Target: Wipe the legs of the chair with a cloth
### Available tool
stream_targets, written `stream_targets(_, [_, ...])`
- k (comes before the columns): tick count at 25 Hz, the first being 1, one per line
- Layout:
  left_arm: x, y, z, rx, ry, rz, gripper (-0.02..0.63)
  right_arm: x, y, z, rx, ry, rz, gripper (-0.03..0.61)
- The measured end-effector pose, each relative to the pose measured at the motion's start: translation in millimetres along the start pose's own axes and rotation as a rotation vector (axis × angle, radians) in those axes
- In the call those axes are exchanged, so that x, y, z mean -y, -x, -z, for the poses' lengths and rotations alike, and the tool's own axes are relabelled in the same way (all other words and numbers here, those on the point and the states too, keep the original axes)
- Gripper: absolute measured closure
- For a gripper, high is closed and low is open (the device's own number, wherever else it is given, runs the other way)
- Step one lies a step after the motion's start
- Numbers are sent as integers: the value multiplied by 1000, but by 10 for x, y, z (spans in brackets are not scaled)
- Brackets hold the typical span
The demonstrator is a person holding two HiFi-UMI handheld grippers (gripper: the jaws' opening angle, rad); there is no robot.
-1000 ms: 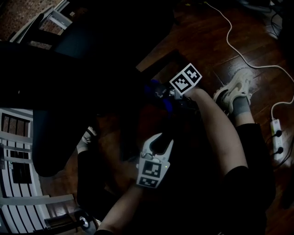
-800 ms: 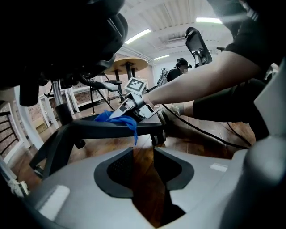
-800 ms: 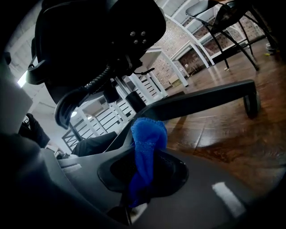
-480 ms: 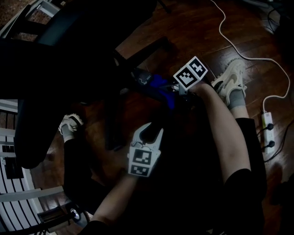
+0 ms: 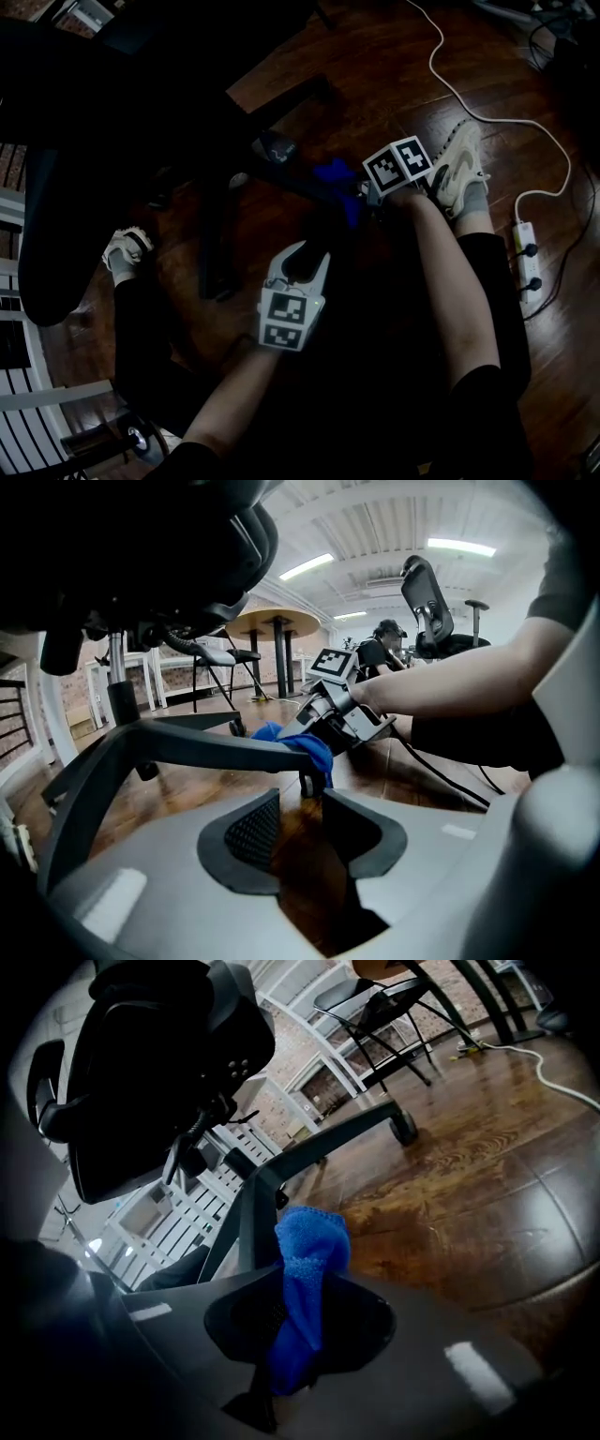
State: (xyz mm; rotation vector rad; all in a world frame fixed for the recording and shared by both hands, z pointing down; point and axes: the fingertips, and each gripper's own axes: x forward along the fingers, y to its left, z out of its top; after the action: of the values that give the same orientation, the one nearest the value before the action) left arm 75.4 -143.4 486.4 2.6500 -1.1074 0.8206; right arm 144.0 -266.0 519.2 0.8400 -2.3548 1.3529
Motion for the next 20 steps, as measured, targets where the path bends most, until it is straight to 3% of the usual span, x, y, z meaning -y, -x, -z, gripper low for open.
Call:
stream_targets(5, [-331, 178, 29, -3, -8, -109, 472, 1, 158, 87, 86, -32, 47, 499])
stream_targets(9, [-1173, 505, 102, -74, -41, -361, 469, 28, 227, -22, 141, 67, 143, 494])
stream_targets(11, [-1671, 673, 239, -151, -37, -476, 423, 53, 206, -119, 158, 93, 180, 494])
stream_targets(13, [-2074, 798, 412, -226, -2, -537, 385, 80, 123, -131, 130, 85, 192, 494])
stream_targets(16, [-2364, 817, 647, -306, 60, -517, 376, 110, 30, -40, 86, 27, 178, 495])
stream_targets(20, [-2298, 615, 990, -394, 165, -387, 387, 126, 10, 38, 88, -49, 151, 499])
